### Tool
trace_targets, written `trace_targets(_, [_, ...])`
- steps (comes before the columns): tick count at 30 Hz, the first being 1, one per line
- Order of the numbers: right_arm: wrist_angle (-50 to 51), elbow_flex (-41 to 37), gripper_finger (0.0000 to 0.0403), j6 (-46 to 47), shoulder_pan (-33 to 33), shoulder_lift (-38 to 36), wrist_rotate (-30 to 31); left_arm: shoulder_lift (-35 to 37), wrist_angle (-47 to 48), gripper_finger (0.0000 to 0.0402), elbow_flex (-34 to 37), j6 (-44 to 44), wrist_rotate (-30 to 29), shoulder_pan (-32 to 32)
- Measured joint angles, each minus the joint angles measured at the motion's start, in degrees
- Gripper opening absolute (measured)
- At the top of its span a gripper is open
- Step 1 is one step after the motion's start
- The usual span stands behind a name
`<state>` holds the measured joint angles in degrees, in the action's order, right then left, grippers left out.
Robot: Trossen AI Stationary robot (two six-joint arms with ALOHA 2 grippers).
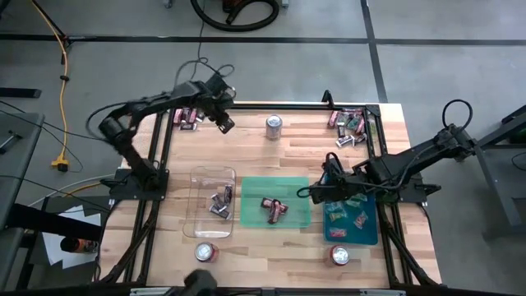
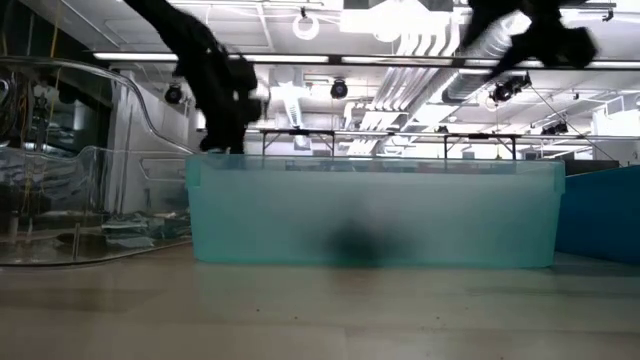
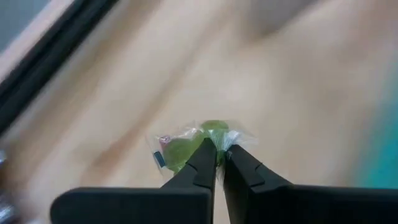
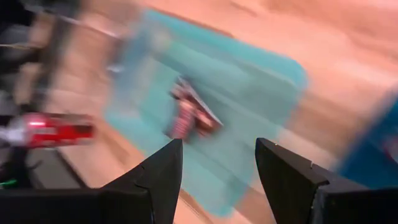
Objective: Organize candy in baskets
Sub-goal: Put the green gummy into the blue bin
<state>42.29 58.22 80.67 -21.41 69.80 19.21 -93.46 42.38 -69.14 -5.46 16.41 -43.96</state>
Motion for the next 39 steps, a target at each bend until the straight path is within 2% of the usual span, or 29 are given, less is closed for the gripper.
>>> trace_targets(3, [-10.6, 0.0, 0.0197, -9.5, 0.3, 0.0, 3.4, 6.4, -1.3, 0.0001, 0.0, -0.5, 14.5, 2.6])
trace_targets(6, [-22.1, 0.0, 0.0197, -21.1, 1.2, 0.0, 5.8, 11.9, -3.8, 0.0001, 0.0, -2.4, 25.6, 6.2])
trace_targets(9, [-32.2, 0.0, 0.0197, -34.3, 2.5, 0.0, 7.2, 15.3, -7.7, 0.0001, 0.0, -2.4, 33.0, 10.5])
trace_targets(12, [-40.0, 0.0, 0.0197, -47.5, 3.8, 0.0, 7.4, 16.7, -13.0, 0.0000, 0.0, 0.9, 37.3, 15.2])
trace_targets(17, [-46.0, 0.0, 0.0197, -62.2, 6.6, 0.0, 7.3, 16.6, -21.4, 0.0000, 0.0, 2.3, 39.7, 23.0])
trace_targets(23, [-46.8, 0.0, 0.0197, -66.2, 9.0, 0.0, 4.5, 14.0, -36.6, 0.0000, 0.0, 8.4, 39.7, 29.0])
trace_targets(32, [-46.4, 1.9, 0.0197, -75.8, 8.9, 3.0, -1.0, 7.5, -52.5, 0.0000, 0.0, 18.4, 39.7, 30.9])
trace_targets(39, [-45.4, 2.6, 0.0197, -78.9, 9.1, 3.8, -1.0, 5.1, -54.5, 0.0000, 0.0, 21.5, 40.1, 30.9])
